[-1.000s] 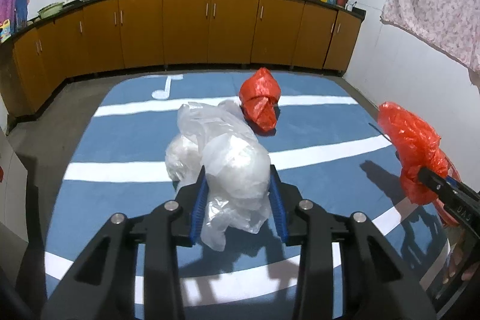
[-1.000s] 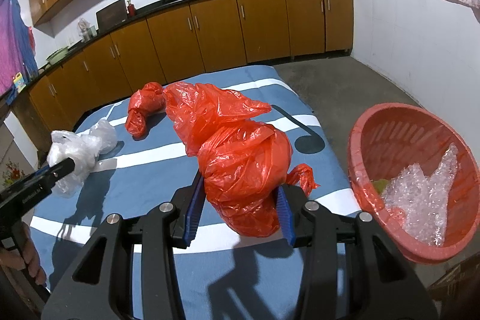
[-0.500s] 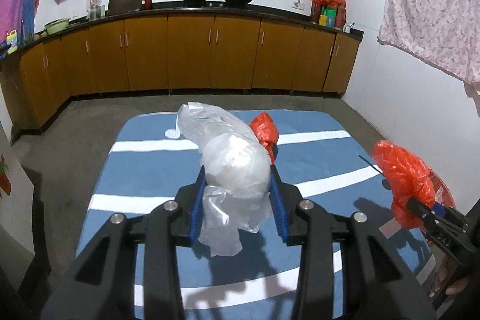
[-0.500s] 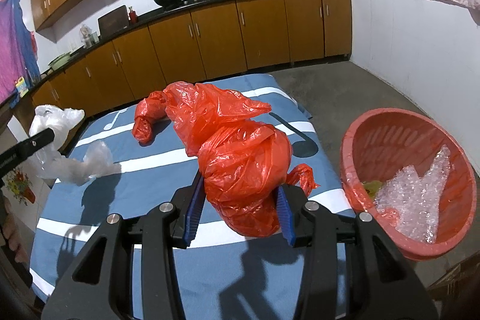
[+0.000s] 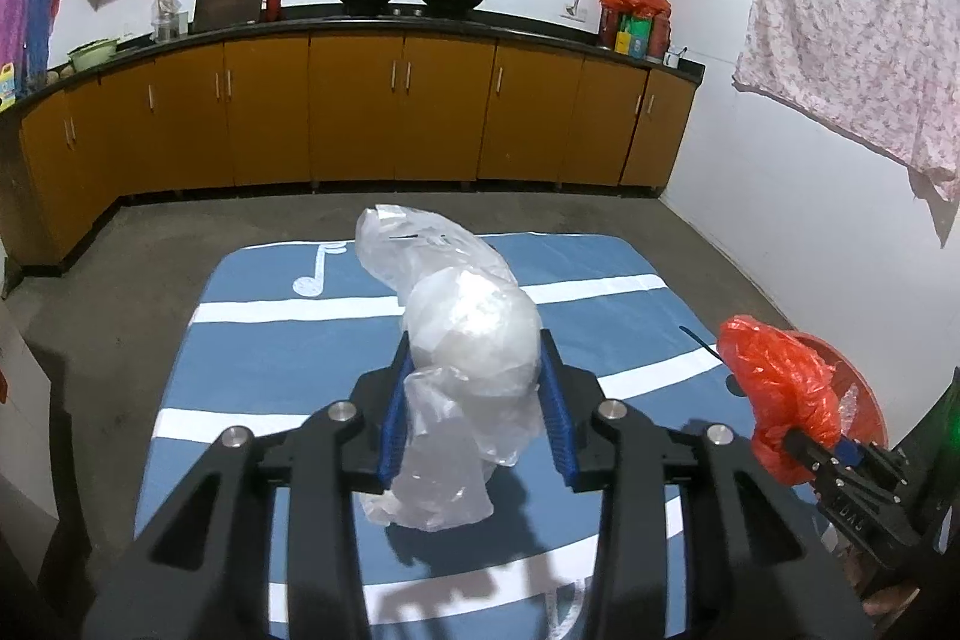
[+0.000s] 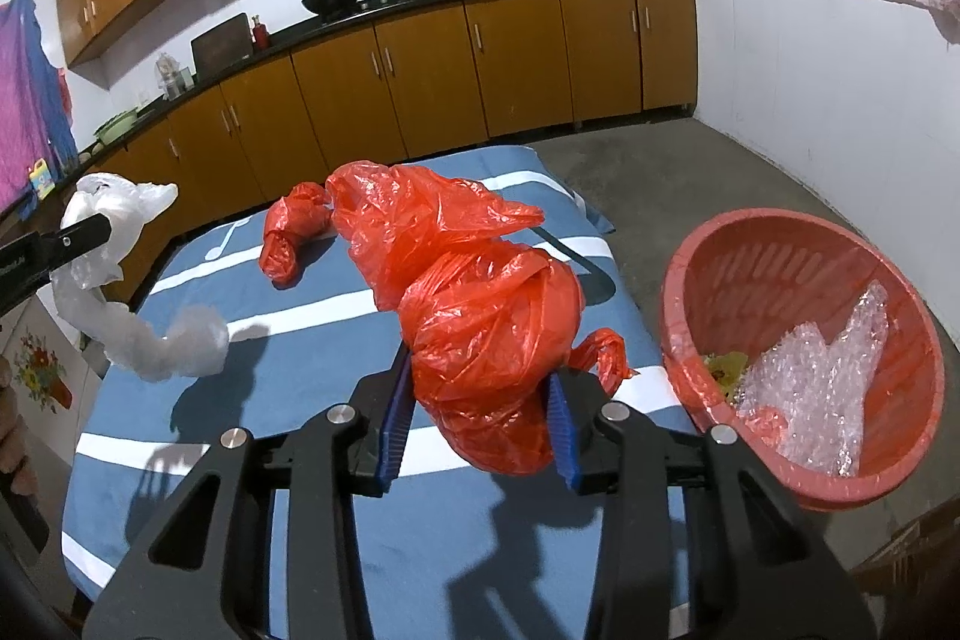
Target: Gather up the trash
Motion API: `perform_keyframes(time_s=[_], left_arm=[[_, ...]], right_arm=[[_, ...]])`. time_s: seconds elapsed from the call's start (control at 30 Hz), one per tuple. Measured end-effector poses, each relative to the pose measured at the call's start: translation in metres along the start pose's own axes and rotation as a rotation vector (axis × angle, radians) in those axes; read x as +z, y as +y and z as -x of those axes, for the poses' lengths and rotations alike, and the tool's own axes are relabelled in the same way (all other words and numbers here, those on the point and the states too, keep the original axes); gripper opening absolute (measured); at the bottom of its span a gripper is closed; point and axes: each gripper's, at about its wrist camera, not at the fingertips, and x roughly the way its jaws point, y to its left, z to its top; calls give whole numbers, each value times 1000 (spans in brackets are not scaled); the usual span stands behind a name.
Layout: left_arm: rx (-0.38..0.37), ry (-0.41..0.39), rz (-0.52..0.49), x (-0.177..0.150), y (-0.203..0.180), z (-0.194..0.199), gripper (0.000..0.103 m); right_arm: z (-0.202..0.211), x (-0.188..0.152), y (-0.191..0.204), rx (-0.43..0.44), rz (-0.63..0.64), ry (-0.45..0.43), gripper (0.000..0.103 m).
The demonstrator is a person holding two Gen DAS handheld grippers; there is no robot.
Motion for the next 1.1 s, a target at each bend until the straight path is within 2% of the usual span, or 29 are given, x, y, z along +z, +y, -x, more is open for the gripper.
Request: perform_keyframes(time_s=[0.2, 0.4, 0.57, 0.7, 0.73, 0.8, 0.9, 0.97, 1.1], left_arm=[[3, -15, 8, 9, -4, 3, 44], [-7, -20, -9, 18, -6, 10, 41], [1, -1, -13, 16, -8, 8, 41], [9, 36, -2, 0, -2, -3, 42], [16, 43, -2, -4, 0, -5, 44], [32, 59, 0, -13, 4, -9, 58], [39, 70, 12, -21, 12, -6, 72], [41, 70, 22, -23, 19, -3, 78], [51, 78, 40, -23, 35, 1, 78]], right_arm=[[5, 3, -4, 0, -4, -12, 40], [7, 0, -4, 0, -7, -10, 40], [9, -2, -2, 3, -5, -6, 40], [10, -2, -3, 3, -6, -6, 40], [10, -2, -3, 4, -6, -5, 40], [11, -3, -3, 4, -7, -6, 40], [11, -3, -4, 3, -6, -5, 40], [12, -3, -5, 3, -7, -6, 40], [12, -3, -5, 4, -7, -5, 40]])
